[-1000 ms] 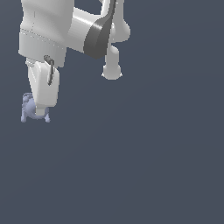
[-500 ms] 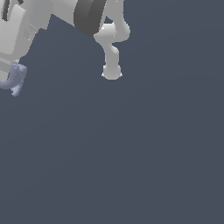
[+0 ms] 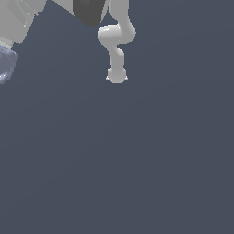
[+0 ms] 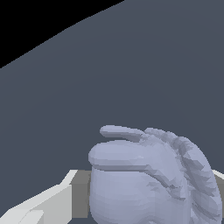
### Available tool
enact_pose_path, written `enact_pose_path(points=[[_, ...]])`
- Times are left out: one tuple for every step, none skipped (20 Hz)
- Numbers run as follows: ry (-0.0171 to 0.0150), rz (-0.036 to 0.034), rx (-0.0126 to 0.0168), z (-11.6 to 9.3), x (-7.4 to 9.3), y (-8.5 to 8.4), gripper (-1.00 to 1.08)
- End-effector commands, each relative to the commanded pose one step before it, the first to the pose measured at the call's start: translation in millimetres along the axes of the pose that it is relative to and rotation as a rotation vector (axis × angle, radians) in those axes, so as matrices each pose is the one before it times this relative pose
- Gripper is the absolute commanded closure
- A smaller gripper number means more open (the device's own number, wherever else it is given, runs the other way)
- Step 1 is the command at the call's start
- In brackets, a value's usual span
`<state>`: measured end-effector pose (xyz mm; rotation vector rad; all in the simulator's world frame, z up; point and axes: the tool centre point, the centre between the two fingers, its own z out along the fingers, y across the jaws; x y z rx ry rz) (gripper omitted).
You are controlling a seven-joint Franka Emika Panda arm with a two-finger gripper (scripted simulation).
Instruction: Pick up the object and move it to a goal position.
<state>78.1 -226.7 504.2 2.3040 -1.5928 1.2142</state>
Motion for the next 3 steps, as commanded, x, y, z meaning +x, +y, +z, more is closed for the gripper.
enact_pose_path(points=[[0.00303,0.00181,-0.00026,-1.41,1.09,-0.04,1.08],[-0.00078,-0.00111,-0.00024,0.28,-0.58,-0.2,1.08],[-0.00049,-0.00048,-0.00008,0.19,-0.26,-0.06,1.08]])
